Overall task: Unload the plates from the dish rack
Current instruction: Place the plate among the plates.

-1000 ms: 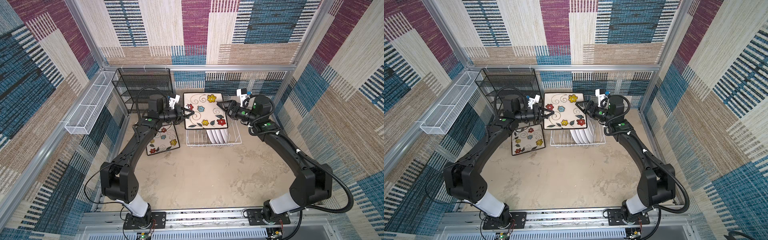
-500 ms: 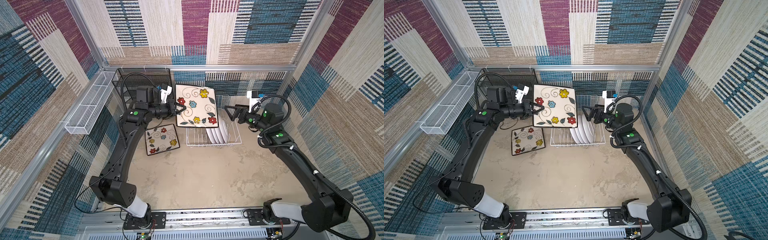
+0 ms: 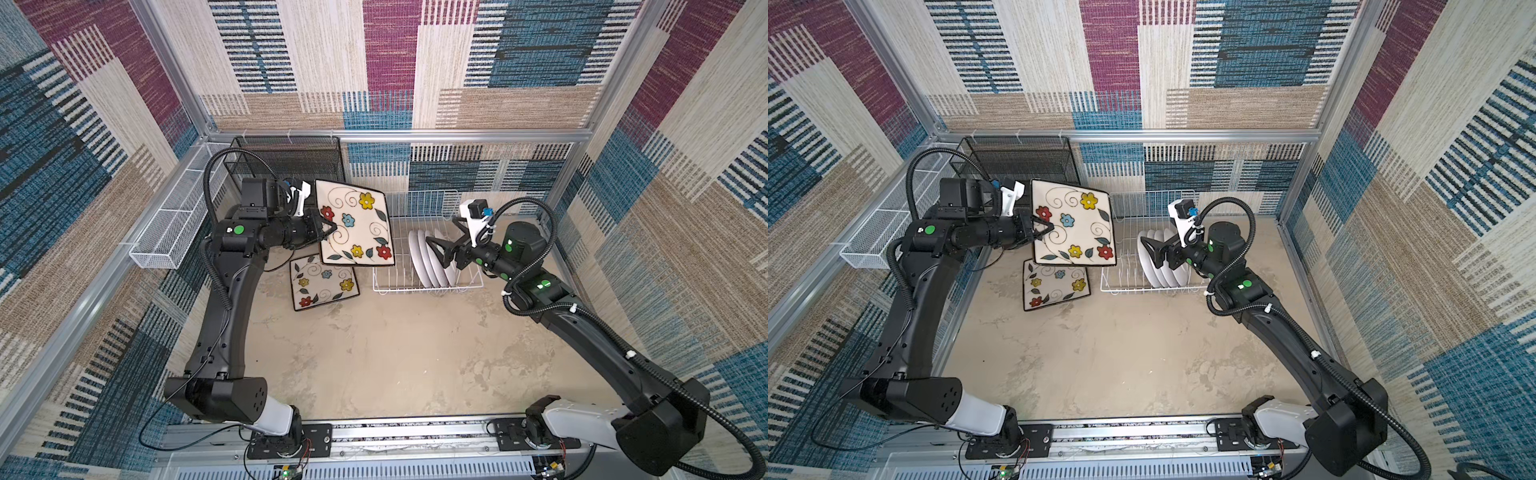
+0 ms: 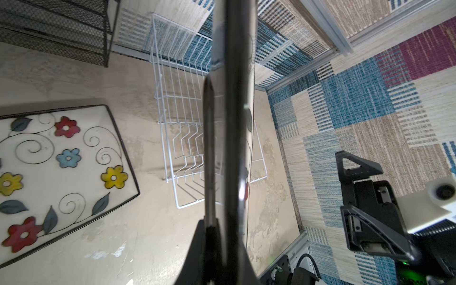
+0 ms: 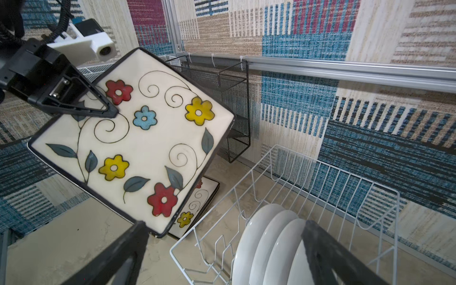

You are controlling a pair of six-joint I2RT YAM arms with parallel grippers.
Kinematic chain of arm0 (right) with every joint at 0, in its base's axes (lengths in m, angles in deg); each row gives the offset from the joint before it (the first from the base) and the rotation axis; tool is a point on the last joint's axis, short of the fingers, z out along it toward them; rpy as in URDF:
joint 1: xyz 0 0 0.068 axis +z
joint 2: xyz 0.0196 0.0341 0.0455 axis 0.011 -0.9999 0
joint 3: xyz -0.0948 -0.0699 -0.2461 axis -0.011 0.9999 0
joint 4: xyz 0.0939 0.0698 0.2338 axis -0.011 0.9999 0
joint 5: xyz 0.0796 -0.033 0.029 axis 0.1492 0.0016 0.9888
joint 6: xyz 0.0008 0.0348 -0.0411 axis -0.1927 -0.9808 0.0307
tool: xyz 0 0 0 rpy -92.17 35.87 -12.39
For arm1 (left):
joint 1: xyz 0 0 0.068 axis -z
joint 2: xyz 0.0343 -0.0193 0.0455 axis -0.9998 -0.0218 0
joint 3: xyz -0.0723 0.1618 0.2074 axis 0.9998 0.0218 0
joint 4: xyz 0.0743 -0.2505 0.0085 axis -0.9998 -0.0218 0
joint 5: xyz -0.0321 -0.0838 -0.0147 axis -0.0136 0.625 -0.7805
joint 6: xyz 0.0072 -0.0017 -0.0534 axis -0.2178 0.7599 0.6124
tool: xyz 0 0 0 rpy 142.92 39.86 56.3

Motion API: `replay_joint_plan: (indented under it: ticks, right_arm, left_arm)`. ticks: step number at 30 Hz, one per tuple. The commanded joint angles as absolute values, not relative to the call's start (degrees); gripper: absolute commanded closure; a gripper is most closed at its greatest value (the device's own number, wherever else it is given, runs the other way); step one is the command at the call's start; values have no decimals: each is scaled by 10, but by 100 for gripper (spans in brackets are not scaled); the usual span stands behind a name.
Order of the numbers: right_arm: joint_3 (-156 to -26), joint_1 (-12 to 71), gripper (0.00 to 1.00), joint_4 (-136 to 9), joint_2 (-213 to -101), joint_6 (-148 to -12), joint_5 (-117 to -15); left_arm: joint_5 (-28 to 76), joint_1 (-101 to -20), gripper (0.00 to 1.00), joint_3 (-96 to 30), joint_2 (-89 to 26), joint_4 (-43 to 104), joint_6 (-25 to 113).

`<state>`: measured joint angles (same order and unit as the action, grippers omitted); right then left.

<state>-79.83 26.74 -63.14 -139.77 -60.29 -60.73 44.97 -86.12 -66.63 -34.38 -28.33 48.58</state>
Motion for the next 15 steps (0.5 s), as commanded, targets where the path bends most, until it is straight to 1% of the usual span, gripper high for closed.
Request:
replay_joint_plan:
  ticks: [1, 10, 15]
  right_arm:
    - [-808, 283, 0, -632, -1407, -553, -641]
    - [-818, 298, 0, -610, -1422, -525, -645]
    - [-815, 299, 0, -607, -1421, -525, -642]
  left_arm:
    - [467, -883, 100, -661, -336, -250, 467]
    - [411, -931, 100, -610, -326, -265, 448]
    - [411, -951, 100, -556, -320, -247, 443]
